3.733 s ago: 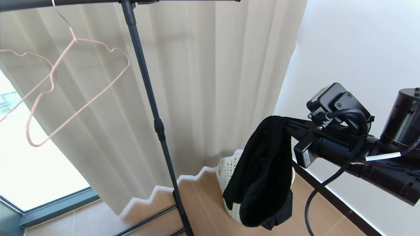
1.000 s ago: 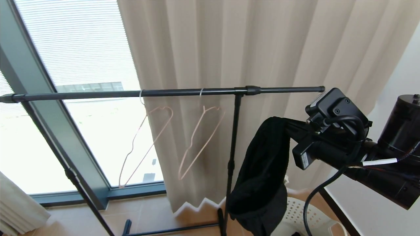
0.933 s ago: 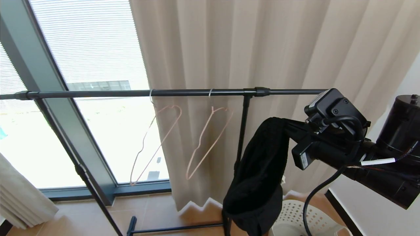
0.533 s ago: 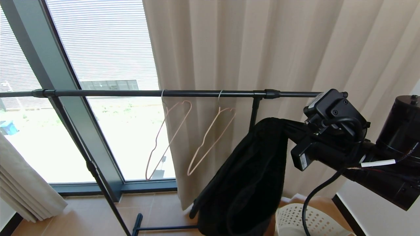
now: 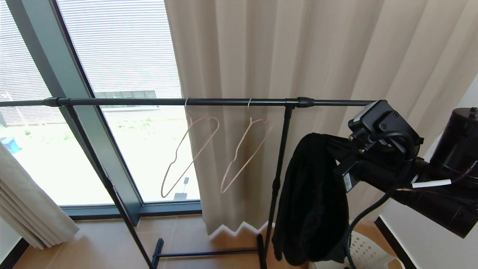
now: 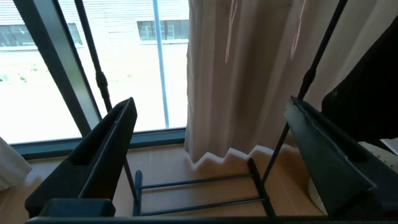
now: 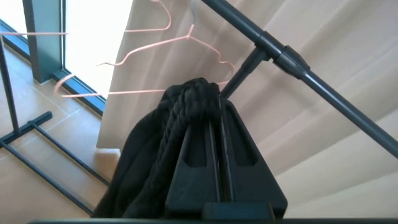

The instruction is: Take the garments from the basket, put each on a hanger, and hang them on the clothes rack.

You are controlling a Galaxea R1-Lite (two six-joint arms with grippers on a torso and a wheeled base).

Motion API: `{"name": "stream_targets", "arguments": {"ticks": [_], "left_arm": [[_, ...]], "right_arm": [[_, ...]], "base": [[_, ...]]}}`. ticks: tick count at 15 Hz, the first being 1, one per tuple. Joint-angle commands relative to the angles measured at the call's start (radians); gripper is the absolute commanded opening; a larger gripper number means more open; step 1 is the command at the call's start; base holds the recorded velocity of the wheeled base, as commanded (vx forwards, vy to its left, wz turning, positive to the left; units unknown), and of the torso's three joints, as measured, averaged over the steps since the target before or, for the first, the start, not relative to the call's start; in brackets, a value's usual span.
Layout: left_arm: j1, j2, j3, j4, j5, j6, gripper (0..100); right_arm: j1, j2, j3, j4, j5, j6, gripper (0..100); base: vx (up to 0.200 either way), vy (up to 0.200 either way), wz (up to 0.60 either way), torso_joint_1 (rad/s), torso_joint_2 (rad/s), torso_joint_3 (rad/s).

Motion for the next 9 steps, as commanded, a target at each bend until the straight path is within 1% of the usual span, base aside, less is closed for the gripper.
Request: {"name": "stream_targets", "arguments": {"ticks": [1, 3, 7, 9], "left_arm": [[0.000, 0.001, 0.000, 0.000, 0.000, -0.001, 100], [0.000, 0.001, 0.000, 0.000, 0.000, -0.001, 100], [0.000, 0.001, 0.000, 0.000, 0.000, -0.001, 100], [0.000, 0.001, 0.000, 0.000, 0.000, 0.001, 100]], "right_arm": [[0.000, 0.000, 0.001, 0.001, 0.000, 0.000, 0], [0.000, 0.000, 0.001, 0.001, 0.000, 0.000, 0], [0.000, 0.000, 0.001, 0.001, 0.000, 0.000, 0], [0.000, 0.000, 0.001, 0.001, 0.000, 0.000, 0]], "base": [[-0.200, 0.000, 0.00, -0.012, -0.01, 0.002], [-0.200, 0.200, 0.00, -0.005, 0.00, 0.000], [0.000, 0.200, 0.00, -0.002, 0.00, 0.004], [-0.200, 0.200, 0.00, 0.010, 0.00, 0.000]]}}
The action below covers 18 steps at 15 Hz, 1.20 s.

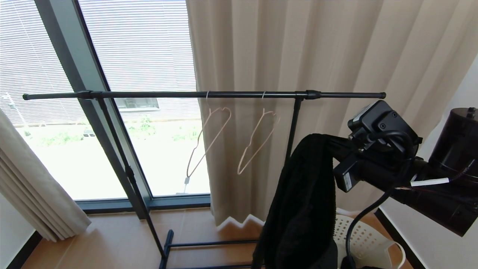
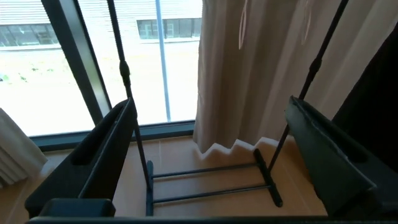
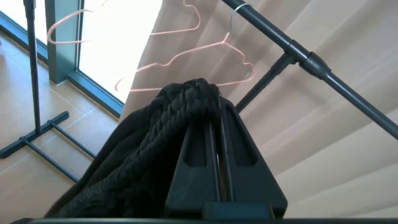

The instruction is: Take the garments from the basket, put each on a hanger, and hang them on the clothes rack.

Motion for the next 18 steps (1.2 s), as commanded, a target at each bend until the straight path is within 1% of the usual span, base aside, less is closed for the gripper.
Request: {"name": "stream_targets", "arguments": {"ticks": [1, 8, 9, 10, 11, 12, 13, 14, 15, 16, 17, 18], "left_arm": [[0.000, 0.001, 0.001, 0.000, 0.000, 0.000, 100], [-0.001, 0.001, -0.001, 0.005, 0.003, 0.003, 100], [0.000, 0.011, -0.013, 0.028, 0.005, 0.005, 100], [0.002, 0.098, -0.022, 0.048, 0.005, 0.005, 100], [0.006, 0.224, -0.050, 0.049, 0.005, -0.007, 100], [0.014, 0.319, -0.087, 0.049, 0.002, -0.047, 100], [0.014, 0.394, -0.125, 0.049, -0.004, -0.084, 100], [-0.012, 0.557, -0.203, 0.051, -0.021, -0.128, 100], [-0.012, 0.557, -0.203, 0.051, -0.021, -0.128, 100], [-0.172, 0.756, -0.303, 0.051, -0.027, -0.234, 100], [-0.287, 0.839, -0.352, 0.051, -0.027, -0.319, 100], [-0.305, 0.850, -0.360, 0.051, -0.027, -0.331, 100]], "right_arm": [[0.000, 0.002, -0.001, -0.001, 0.001, 0.000, 0], [-0.001, 0.001, -0.003, -0.001, 0.007, 0.000, 0], [-0.001, -0.001, -0.007, 0.004, 0.002, -0.002, 0], [0.000, 0.001, -0.016, 0.011, -0.010, -0.003, 0], [0.000, 0.002, -0.032, 0.041, -0.070, -0.009, 0], [0.005, 0.005, -0.064, 0.080, -0.150, -0.011, 0], [0.013, 0.011, -0.088, 0.103, -0.200, -0.008, 0], [0.016, 0.021, -0.125, 0.140, -0.233, 0.023, 0], [0.016, 0.021, -0.125, 0.140, -0.233, 0.023, 0], [0.016, 0.044, -0.199, 0.284, -0.237, 0.095, 0], [0.016, 0.067, -0.259, 0.369, -0.237, 0.150, 0], [0.016, 0.071, -0.269, 0.384, -0.237, 0.162, 0]], "base": [[0.000, 0.000, 0.00, 0.000, 0.00, 0.000], [0.000, 0.000, 0.00, 0.000, 0.00, 0.000], [0.000, 0.000, 0.00, 0.000, 0.00, 0.000], [0.000, 0.000, 0.00, 0.000, 0.00, 0.000], [0.000, 0.000, 0.00, 0.000, 0.00, 0.000], [0.000, 0.000, 0.00, 0.000, 0.00, 0.000], [0.000, 0.000, 0.00, 0.000, 0.00, 0.000], [0.000, 0.000, 0.00, 0.000, 0.00, 0.000], [0.000, 0.000, 0.00, 0.000, 0.00, 0.000], [0.000, 0.000, 0.00, 0.000, 0.00, 0.000], [0.000, 0.000, 0.00, 0.000, 0.00, 0.000], [0.000, 0.000, 0.00, 0.000, 0.00, 0.000]]}}
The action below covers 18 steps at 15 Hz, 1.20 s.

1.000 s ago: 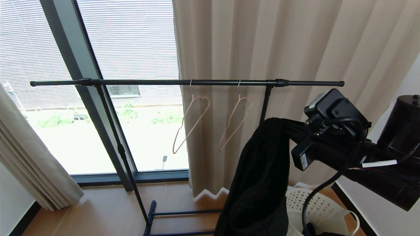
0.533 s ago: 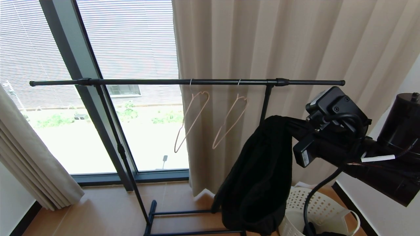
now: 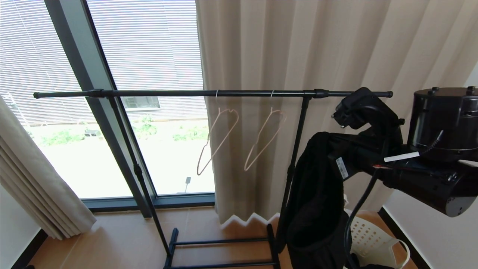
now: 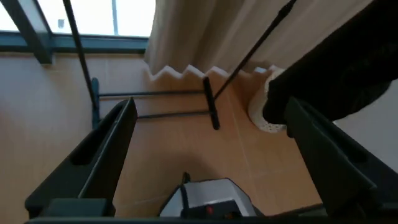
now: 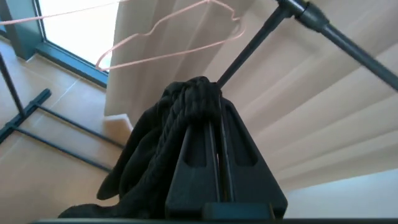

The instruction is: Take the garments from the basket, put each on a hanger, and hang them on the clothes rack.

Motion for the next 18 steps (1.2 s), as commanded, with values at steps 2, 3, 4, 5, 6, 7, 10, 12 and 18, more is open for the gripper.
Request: {"name": "stream_targets", "arguments": {"ticks": [2, 3, 4, 5, 6, 7, 10, 12, 18], "left_arm": [[-0.452, 0.533, -0.288, -0.004, -0.007, -0.266, 100], [-0.501, 0.614, -0.345, -0.004, -0.004, -0.294, 100], [-0.534, 0.688, -0.396, -0.004, 0.001, -0.297, 100], [-0.544, 0.757, -0.449, -0.004, -0.004, -0.297, 100], [-0.549, 0.808, -0.482, -0.005, -0.007, -0.294, 100], [-0.555, 0.877, -0.520, -0.016, -0.007, -0.294, 100], [-0.560, 0.986, -0.538, -0.108, -0.016, -0.294, 100], [-0.564, 1.059, -0.512, -0.195, -0.015, -0.299, 100], [-0.572, 1.091, -0.499, -0.220, -0.016, -0.328, 100]], "right_arm": [[0.002, 0.150, -0.300, 0.355, 0.003, 0.291, 0], [0.002, 0.188, -0.357, 0.418, 0.006, 0.360, 0], [0.002, 0.213, -0.393, 0.442, 0.008, 0.403, 0], [0.002, 0.236, -0.413, 0.437, 0.009, 0.423, 0], [0.012, 0.249, -0.427, 0.434, 0.009, 0.436, 0], [0.038, 0.263, -0.447, 0.434, 0.009, 0.460, 0], [0.076, 0.288, -0.479, 0.434, 0.009, 0.517, 0], [0.098, 0.285, -0.482, 0.430, 0.009, 0.534, 0], [0.124, 0.254, -0.482, 0.428, 0.009, 0.584, 0]], "base": [[0.000, 0.000, 0.00, 0.000, 0.00, 0.000], [0.000, 0.000, 0.00, 0.000, 0.00, 0.000], [0.000, 0.000, 0.00, 0.000, 0.00, 0.000], [0.000, 0.000, 0.00, 0.000, 0.00, 0.000], [0.000, 0.000, 0.00, 0.000, 0.00, 0.000], [0.000, 0.000, 0.00, 0.000, 0.00, 0.000], [0.000, 0.000, 0.00, 0.000, 0.00, 0.000], [0.000, 0.000, 0.00, 0.000, 0.00, 0.000], [0.000, 0.000, 0.00, 0.000, 0.00, 0.000]]}}
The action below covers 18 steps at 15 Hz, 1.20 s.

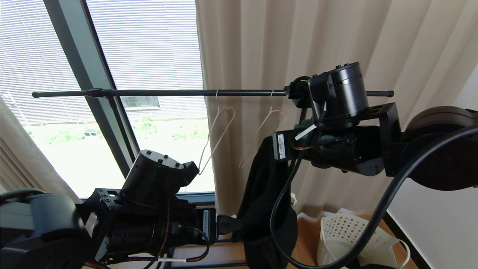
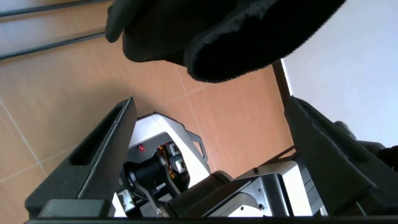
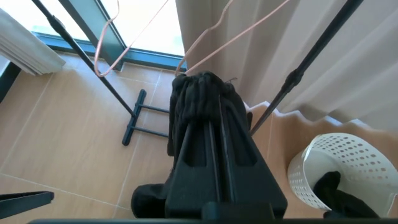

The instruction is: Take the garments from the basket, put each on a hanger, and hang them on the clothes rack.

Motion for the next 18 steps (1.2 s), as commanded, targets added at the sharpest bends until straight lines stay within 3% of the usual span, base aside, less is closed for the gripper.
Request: {"name": "stream_targets", "arguments": {"ticks": [1, 6, 18], "left_arm": [[-0.005, 0.026, 0.012, -0.007, 0.001, -0.004, 100], [-0.016, 0.078, 0.061, -0.105, 0.004, -0.010, 100], [-0.054, 0.101, 0.087, -0.119, 0.036, -0.017, 100]], "right_arm": [[0.021, -0.025, 0.003, 0.000, 0.000, 0.012, 0], [0.071, -0.056, 0.029, 0.003, -0.005, 0.059, 0], [0.128, -0.172, 0.074, 0.000, -0.006, 0.075, 0]], "base": [[0.000, 0.000, 0.00, 0.000, 0.00, 0.000], [0.000, 0.000, 0.00, 0.000, 0.00, 0.000], [0.000, 0.000, 0.00, 0.000, 0.00, 0.000]]}}
